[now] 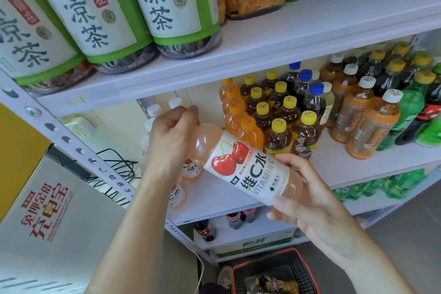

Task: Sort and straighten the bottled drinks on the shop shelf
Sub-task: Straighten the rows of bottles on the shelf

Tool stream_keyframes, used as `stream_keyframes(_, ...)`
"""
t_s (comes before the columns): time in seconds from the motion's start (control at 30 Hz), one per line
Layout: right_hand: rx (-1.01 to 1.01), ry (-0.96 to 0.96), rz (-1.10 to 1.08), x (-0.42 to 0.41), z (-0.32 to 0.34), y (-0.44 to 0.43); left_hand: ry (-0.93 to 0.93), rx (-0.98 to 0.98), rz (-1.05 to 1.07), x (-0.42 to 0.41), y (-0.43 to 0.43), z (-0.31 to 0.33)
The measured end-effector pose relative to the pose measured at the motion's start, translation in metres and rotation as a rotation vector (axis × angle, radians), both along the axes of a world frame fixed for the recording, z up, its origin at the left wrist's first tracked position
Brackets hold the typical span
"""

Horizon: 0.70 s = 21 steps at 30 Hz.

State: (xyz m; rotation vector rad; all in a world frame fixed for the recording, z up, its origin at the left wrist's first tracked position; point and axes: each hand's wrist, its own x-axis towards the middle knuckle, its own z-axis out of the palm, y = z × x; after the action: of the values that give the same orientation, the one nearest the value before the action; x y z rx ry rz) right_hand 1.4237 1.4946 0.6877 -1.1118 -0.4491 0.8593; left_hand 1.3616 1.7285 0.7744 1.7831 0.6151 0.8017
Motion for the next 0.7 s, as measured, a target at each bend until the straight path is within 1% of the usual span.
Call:
stream_keyframes(0.03, -0.009, -0.017, -0.01, -0.005, 0.0, -0.002, 0.036, -0.026, -0.024, -0.001, 0.003, -0.001)
stream_keyframes(0.07, 0.047, 0.021, 0.014, -0.008, 0.004, 0.0, 0.059, -0.046, -0.078, -0.004, 0.006, -0.001)
stream_keyframes(0.13, 0.093, 0.134, -0.015, -0.009, 0.018, 0.005, 0.091, -0.085, -0.241, -0.01, 0.014, -0.002)
stream_keyframes(0.17, 0.029, 0.14, -0.044, -0.008, 0.025, 0.013, 0.106, -0.112, -0.321, -0.013, 0.018, -0.003)
stream_keyframes(0.2, -0.044, 0.125, -0.051, -0.007, 0.026, 0.019, 0.114, -0.149, -0.39, -0.016, 0.023, -0.004)
stream_keyframes(0.23, -0.078, 0.048, -0.039, -0.012, 0.021, 0.012, 0.112, -0.187, -0.442, -0.017, 0.026, -0.005)
stream_keyframes(0.27, -0.066, -0.008, -0.111, -0.011, 0.016, 0.006, 0.103, -0.217, -0.473, -0.018, 0.029, -0.006)
stream_keyframes(0.3, -0.08, -0.029, -0.223, -0.006, 0.024, 0.004, 0.095, -0.234, -0.486, -0.018, 0.03, -0.007)
stream_keyframes(0.33, -0.13, 0.019, -0.317, -0.002, 0.03, 0.004, 0.091, -0.241, -0.486, -0.017, 0.03, -0.008)
stream_keyframes(0.37, -0.148, 0.074, -0.336, -0.001, 0.032, 0.007, 0.09, -0.241, -0.482, -0.017, 0.03, -0.009)
stream_keyframes(0.4, -0.117, 0.116, -0.314, -0.001, 0.03, 0.007, 0.088, -0.232, -0.475, -0.016, 0.03, -0.011)
stream_keyframes(0.43, -0.076, 0.136, -0.225, -0.001, 0.025, 0.004, 0.089, -0.223, -0.467, -0.016, 0.03, -0.012)
stream_keyframes(0.47, -0.09, 0.091, -0.134, -0.003, 0.015, 0.006, 0.091, -0.215, -0.455, -0.015, 0.03, -0.013)
stream_keyframes(0.5, -0.17, 0.045, -0.016, -0.01, 0.018, 0.012, 0.094, -0.208, -0.444, -0.015, 0.031, -0.013)
stream_keyframes(0.57, -0.147, 0.067, -0.044, -0.008, 0.016, 0.013, 0.116, -0.164, -0.413, -0.014, 0.031, -0.014)
stream_keyframes(0.6, -0.097, 0.041, 0.004, -0.008, 0.009, 0.007, 0.138, -0.127, -0.39, -0.014, 0.031, -0.015)
stream_keyframes(0.67, -0.107, -0.074, 0.061, -0.007, -0.001, 0.002, 0.166, -0.095, -0.333, -0.012, 0.031, -0.018)
stream_keyframes(0.7, -0.158, -0.155, 0.051, -0.005, -0.001, 0.005, 0.169, -0.103, -0.309, -0.012, 0.031, -0.019)
